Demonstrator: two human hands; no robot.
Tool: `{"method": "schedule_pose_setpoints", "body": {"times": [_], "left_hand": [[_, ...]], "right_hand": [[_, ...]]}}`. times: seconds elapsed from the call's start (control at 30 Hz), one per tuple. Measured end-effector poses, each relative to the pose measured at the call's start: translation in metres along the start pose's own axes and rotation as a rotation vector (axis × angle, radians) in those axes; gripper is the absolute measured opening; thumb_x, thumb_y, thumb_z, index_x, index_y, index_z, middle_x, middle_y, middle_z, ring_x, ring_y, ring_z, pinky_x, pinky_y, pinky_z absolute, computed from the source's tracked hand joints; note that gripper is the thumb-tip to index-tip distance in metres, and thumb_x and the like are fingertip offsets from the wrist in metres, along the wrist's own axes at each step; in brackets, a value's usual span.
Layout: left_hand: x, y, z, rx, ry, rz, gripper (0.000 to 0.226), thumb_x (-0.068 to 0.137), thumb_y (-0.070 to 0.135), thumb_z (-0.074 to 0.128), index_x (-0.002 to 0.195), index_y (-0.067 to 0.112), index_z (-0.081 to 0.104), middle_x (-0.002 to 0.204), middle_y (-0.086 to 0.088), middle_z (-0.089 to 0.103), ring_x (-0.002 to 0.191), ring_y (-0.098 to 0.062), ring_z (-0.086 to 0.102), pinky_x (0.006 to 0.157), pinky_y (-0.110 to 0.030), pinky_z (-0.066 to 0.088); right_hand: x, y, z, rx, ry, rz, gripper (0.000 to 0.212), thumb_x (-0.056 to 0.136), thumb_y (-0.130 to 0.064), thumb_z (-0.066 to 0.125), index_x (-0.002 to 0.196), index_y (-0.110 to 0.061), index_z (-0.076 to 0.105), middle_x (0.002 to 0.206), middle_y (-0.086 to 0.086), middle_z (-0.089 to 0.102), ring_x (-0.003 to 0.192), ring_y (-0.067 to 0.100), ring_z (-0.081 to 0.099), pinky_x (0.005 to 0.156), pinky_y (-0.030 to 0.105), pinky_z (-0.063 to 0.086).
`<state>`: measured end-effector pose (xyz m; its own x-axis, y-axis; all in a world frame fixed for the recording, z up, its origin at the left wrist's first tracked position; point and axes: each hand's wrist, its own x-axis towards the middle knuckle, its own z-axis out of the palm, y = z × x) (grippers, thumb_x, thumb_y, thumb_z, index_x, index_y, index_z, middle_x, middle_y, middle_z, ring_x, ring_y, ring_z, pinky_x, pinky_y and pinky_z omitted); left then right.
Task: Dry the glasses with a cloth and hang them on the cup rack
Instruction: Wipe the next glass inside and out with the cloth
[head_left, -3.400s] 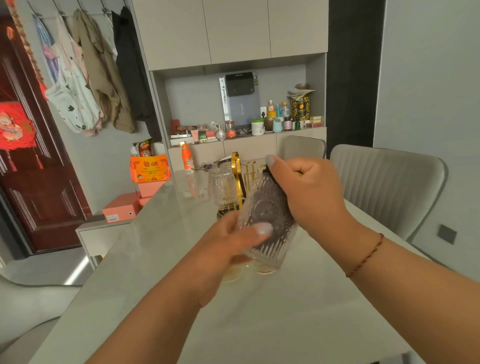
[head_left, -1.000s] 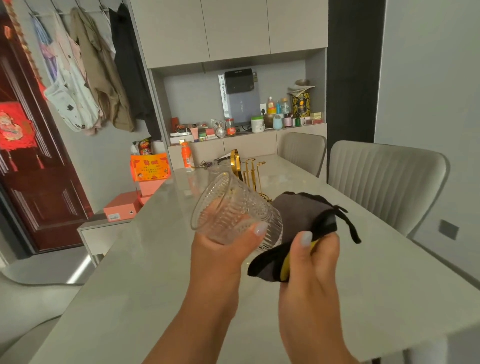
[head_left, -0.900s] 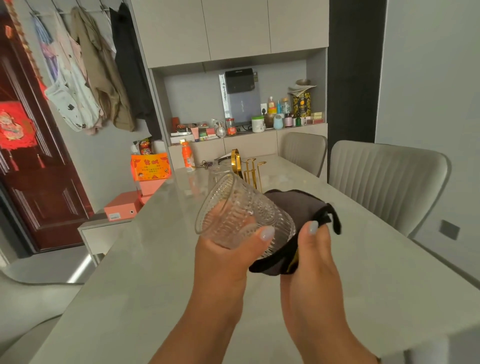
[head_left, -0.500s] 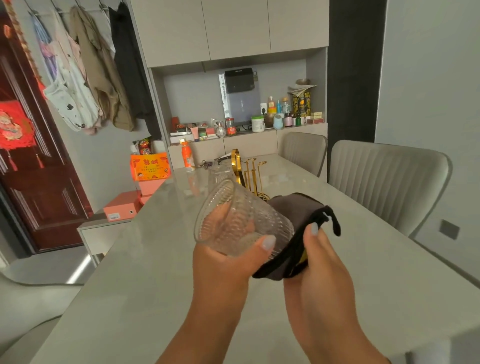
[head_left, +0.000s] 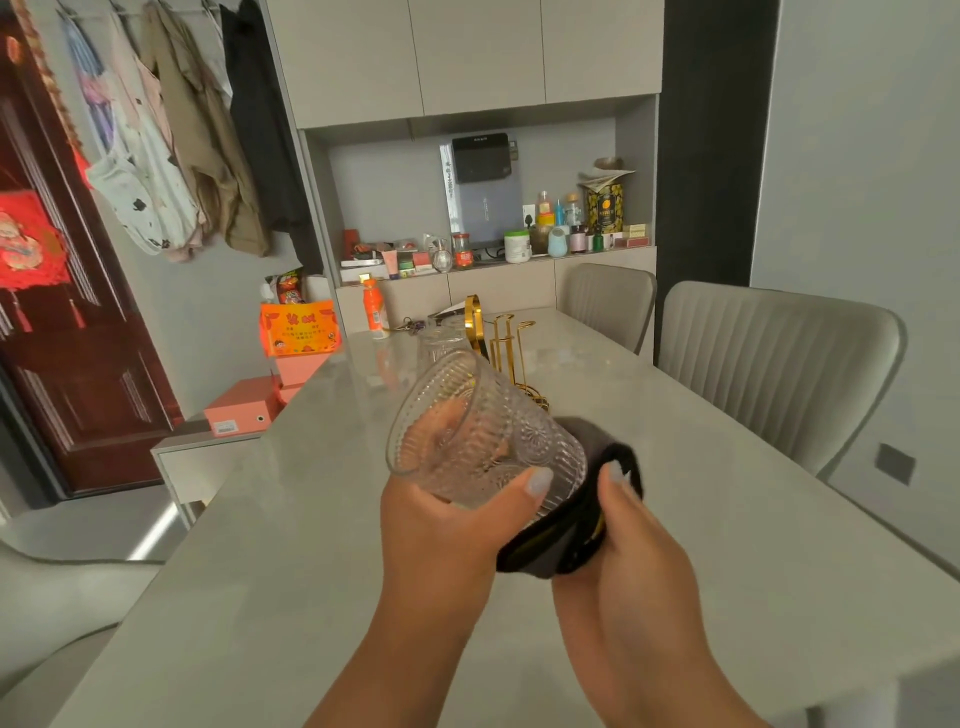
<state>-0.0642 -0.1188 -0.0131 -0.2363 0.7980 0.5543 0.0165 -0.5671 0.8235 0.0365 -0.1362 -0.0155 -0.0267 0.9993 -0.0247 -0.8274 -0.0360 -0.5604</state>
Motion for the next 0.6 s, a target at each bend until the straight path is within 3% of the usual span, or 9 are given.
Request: {"method": "schedule_pose_setpoints", "body": {"times": [0.07,0.13,0.2,0.23,0.33,0.43,0.53,0.6], "left_hand": [[0.004,0.000,-0.002,0.007,0.024,-0.002,0.070,0.048,0.039,0.081,0.110,0.007,0.070,0.094,0.000,0.077,0.088,-0.011,0.073,0.068,-0.016,0.055],[0.008,-0.001,-0.004,0.000,0.065,-0.010,0.070,0.047,0.042,0.081,0.109,0.012,0.071,0.095,0.001,0.077,0.090,-0.013,0.073,0.070,-0.018,0.055],[0.008,-0.003,-0.004,0.007,0.071,-0.016,0.057,0.048,0.043,0.080,0.101,0.022,0.075,0.093,0.004,0.078,0.090,-0.012,0.073,0.070,-0.017,0.054],[0.006,-0.003,-0.004,0.003,0.061,-0.023,0.051,0.048,0.043,0.080,0.096,0.026,0.076,0.093,0.005,0.078,0.089,-0.011,0.073,0.069,-0.017,0.054],[-0.005,-0.003,0.001,-0.026,-0.006,-0.014,0.067,0.046,0.039,0.081,0.108,0.014,0.072,0.094,0.002,0.077,0.089,-0.011,0.073,0.069,-0.017,0.055],[-0.008,0.000,0.004,0.022,-0.048,0.020,0.084,0.044,0.038,0.082,0.117,-0.002,0.064,0.100,-0.006,0.076,0.091,-0.012,0.072,0.071,-0.018,0.056],[-0.007,0.003,0.004,0.105,-0.049,0.048,0.084,0.044,0.043,0.084,0.121,0.014,0.064,0.105,0.002,0.075,0.098,-0.010,0.071,0.078,-0.023,0.058],[-0.007,0.006,0.004,0.156,-0.029,0.074,0.079,0.042,0.044,0.085,0.116,0.029,0.062,0.105,0.019,0.072,0.100,0.003,0.067,0.078,-0.012,0.053]], "right_hand": [[-0.002,0.010,-0.004,-0.005,0.067,0.045,0.033,0.094,-0.027,0.048,0.120,-0.014,0.063,0.113,0.007,0.071,0.106,0.024,0.067,0.097,0.042,0.047],[-0.006,0.009,-0.008,-0.020,0.121,0.011,0.024,0.094,-0.024,0.050,0.106,-0.015,0.069,0.101,0.006,0.075,0.097,0.022,0.070,0.080,0.036,0.055],[-0.010,-0.001,-0.007,0.021,0.103,-0.073,0.023,0.095,-0.021,0.048,0.098,-0.015,0.070,0.090,0.003,0.077,0.086,0.016,0.073,0.064,0.027,0.058],[-0.010,-0.007,-0.006,0.038,0.070,-0.110,0.024,0.095,-0.021,0.046,0.100,-0.015,0.069,0.090,0.001,0.077,0.085,0.013,0.073,0.064,0.026,0.059],[-0.007,-0.016,-0.002,0.000,-0.011,-0.116,0.032,0.098,-0.023,0.040,0.112,-0.015,0.067,0.103,0.003,0.075,0.097,0.016,0.071,0.084,0.035,0.053],[-0.004,-0.007,-0.005,0.013,-0.039,-0.009,0.038,0.092,-0.029,0.042,0.117,-0.012,0.065,0.110,0.008,0.073,0.103,0.022,0.069,0.094,0.041,0.047],[-0.006,0.002,-0.011,0.047,-0.045,0.033,0.046,0.075,-0.032,0.050,0.113,-0.012,0.067,0.109,0.009,0.073,0.103,0.024,0.068,0.097,0.044,0.046],[-0.008,0.003,-0.016,0.037,-0.002,0.033,0.045,0.071,-0.030,0.054,0.108,-0.011,0.069,0.106,0.010,0.074,0.102,0.026,0.069,0.099,0.045,0.045]]}}
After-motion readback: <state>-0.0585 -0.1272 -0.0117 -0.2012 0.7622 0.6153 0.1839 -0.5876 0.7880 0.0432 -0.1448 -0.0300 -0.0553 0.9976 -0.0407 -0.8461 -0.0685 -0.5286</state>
